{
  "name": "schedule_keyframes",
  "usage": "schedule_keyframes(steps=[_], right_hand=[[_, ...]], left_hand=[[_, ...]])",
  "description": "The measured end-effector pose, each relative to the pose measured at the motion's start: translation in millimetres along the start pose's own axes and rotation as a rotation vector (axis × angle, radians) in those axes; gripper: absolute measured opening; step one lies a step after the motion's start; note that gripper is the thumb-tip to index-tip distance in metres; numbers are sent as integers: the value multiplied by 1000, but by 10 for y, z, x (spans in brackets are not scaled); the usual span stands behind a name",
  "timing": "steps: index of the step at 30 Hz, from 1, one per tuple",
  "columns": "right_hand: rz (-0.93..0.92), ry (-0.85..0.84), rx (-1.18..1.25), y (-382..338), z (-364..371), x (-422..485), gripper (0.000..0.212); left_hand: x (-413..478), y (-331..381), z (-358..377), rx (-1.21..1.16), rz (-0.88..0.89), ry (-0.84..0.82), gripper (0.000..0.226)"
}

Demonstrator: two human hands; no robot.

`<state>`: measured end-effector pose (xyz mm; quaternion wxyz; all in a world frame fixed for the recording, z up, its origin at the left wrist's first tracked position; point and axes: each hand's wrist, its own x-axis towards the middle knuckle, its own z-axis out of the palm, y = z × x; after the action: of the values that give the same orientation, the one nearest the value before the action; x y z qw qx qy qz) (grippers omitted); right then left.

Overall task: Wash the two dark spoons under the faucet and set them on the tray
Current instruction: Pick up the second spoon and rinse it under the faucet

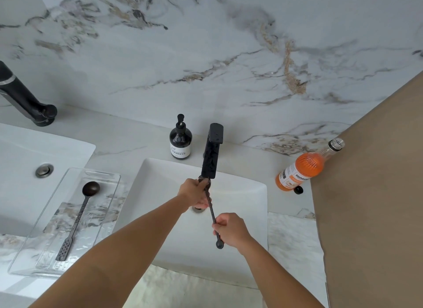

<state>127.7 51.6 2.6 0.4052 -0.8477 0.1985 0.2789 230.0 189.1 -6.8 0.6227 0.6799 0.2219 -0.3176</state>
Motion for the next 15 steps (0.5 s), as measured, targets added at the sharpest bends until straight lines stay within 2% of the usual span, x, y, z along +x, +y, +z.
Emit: schedule_keyframes(steps=[3,5,10,13,15], right_hand=[[13,11,13,39,-33,-28,11],[31,25,55,74,-77,-52,13],[-85,141,-108,65,-617,29,23],[-184,277,-188,-100,-1074,150,12],[-252,317,-203,-263,-1239,228,8]], left_hand=[[-47,61,-10,-350,-94,-181,16],[-50,85,-44,-425,-117,-249,21],[4,62,-209,-238,-97,-274,19],[1,-7,-223,41,-50,-305,18],[5,-16,-156,50,-9,-287,15]])
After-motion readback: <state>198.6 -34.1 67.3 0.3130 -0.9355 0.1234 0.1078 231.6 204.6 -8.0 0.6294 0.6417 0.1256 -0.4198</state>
